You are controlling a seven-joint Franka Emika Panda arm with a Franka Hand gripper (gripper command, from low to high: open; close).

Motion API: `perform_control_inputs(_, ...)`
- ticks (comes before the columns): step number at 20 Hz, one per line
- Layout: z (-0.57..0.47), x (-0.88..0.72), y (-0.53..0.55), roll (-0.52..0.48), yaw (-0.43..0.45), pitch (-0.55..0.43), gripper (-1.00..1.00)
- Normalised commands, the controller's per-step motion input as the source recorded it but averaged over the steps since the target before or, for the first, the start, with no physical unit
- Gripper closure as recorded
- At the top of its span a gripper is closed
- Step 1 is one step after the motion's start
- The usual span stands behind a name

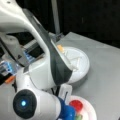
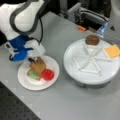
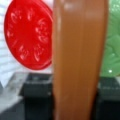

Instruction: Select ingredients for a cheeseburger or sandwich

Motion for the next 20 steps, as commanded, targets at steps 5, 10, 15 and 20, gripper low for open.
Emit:
perform_control_inputs(5, -0.06, 0.15, -0.07, 0.120, 0.036, -0.105, -1.00)
perform_control_inputs(10, -0.04, 0.15, -0.06, 0.115, 0.035, -0.096, -1.00)
perform_control_inputs(15, -0.02, 0.16, -0.10, 0.091, 0.052, -0.088, -1.00)
perform_control_inputs(20, 0.00, 0.15, -0.11, 0.089, 0.060, -0.076, -1.00)
